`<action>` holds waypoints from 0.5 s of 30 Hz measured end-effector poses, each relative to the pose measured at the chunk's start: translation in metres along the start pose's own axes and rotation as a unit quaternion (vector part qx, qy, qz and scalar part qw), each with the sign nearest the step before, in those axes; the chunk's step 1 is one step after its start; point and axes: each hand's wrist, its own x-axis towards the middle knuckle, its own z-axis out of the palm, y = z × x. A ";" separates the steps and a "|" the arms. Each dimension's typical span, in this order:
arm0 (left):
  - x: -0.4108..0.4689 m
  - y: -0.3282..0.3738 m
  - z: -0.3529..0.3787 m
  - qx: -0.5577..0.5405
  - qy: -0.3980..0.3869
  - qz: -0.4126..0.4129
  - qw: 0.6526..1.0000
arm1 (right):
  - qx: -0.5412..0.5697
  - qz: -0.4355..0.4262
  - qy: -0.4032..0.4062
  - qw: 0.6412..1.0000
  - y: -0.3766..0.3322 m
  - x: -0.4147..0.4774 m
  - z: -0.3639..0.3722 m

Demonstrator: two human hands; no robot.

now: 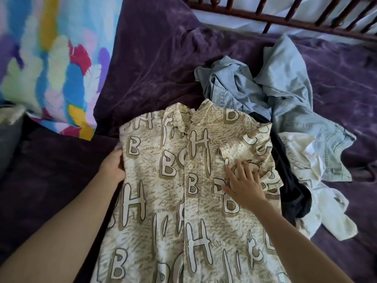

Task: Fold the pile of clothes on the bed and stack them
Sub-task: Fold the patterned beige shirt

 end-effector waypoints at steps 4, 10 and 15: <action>-0.024 0.018 -0.028 -0.056 0.090 0.133 0.985 | 0.012 0.006 -0.021 1.000 -0.002 0.002 -0.004; -0.014 0.002 -0.072 -0.045 0.185 0.068 0.979 | 0.020 0.010 -0.029 0.999 -0.002 0.005 -0.001; -0.002 0.003 -0.084 -0.082 0.173 -0.019 0.981 | 0.023 0.015 -0.047 0.999 -0.003 0.008 -0.001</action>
